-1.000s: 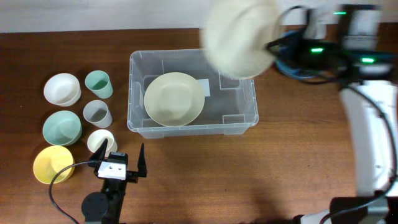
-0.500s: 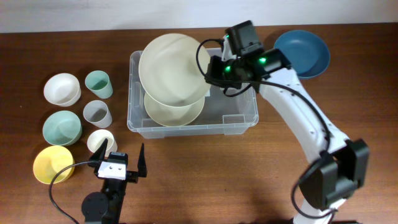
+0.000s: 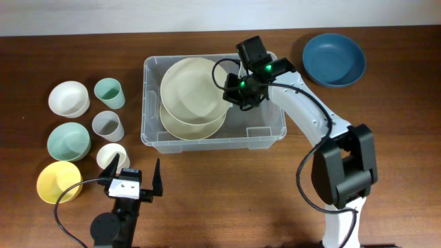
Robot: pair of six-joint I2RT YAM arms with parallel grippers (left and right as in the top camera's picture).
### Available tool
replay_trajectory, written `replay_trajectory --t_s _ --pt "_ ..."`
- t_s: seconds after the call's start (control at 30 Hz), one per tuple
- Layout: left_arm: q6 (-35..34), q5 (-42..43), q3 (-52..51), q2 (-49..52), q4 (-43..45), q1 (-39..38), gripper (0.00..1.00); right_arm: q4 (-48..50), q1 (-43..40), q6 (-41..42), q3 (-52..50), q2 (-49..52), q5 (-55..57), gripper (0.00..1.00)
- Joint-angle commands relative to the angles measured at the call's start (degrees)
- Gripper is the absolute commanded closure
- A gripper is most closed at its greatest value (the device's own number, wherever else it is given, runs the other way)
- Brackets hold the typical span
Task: Pack container
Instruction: 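Lower the bowl onto the first bowl and release it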
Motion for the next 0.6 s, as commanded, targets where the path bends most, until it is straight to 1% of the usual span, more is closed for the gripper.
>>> replay_trajectory --t_s 0.0,0.57 --pt "-0.5 -0.37 -0.17 -0.28 -0.31 0.31 0.01 0.7 0.7 0.48 0.17 2.03 0.2 0.96" --pt "-0.5 -0.37 -0.17 -0.28 -0.31 0.31 0.0 1.99 3.82 0.46 0.13 3.06 0.74 0.94"
